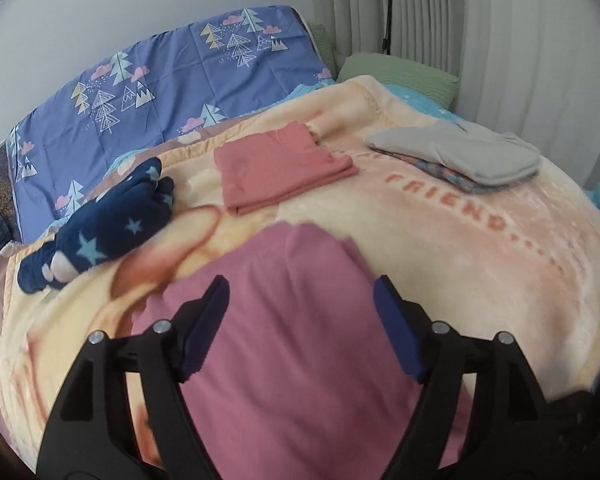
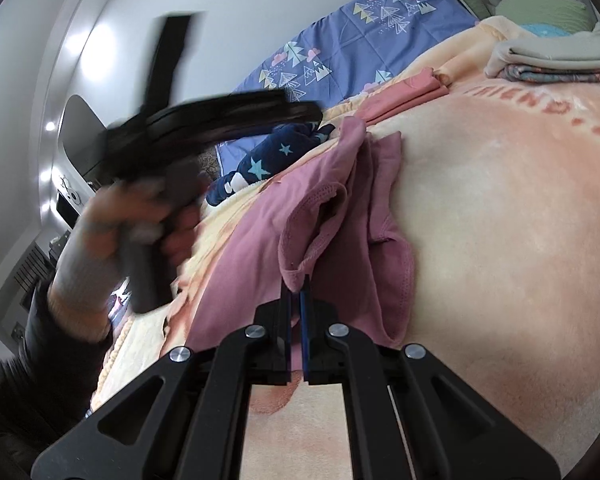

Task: Fold small clothes
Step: 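Fold the lifted edge over the shirt with the right gripper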

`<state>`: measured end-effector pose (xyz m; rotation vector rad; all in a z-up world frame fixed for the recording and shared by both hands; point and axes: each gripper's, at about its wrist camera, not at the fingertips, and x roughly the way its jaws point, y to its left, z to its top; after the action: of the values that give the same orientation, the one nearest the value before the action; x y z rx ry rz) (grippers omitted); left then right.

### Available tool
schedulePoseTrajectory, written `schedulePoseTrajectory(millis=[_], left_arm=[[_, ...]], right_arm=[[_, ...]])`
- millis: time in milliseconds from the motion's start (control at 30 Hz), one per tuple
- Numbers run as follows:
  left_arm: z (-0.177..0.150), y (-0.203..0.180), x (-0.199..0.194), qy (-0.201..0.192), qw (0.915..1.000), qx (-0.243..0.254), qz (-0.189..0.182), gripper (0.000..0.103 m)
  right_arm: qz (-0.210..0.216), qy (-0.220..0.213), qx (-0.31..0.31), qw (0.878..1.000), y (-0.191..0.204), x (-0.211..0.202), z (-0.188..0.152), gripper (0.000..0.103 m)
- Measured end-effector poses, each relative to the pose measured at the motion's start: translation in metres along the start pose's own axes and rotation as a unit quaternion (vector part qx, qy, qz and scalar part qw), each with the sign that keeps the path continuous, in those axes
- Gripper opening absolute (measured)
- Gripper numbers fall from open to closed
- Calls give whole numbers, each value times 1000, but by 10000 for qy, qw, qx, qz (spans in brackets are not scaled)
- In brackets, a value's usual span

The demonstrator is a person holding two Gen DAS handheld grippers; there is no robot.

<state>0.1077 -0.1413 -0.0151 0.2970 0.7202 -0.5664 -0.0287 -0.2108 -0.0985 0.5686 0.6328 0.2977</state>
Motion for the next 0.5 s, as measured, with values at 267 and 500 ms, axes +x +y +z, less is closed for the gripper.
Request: schedulePoseTrajectory(millis=[267,500], left_arm=[[-119,-3,-63,176,9995,-146,233,86],[-160,-16,-66,302,9984,-12,484,86]], right_arm=[[47,-4,46,10000,0,-2,3,3],[76,-22,79,9999,6,-3,8,3]])
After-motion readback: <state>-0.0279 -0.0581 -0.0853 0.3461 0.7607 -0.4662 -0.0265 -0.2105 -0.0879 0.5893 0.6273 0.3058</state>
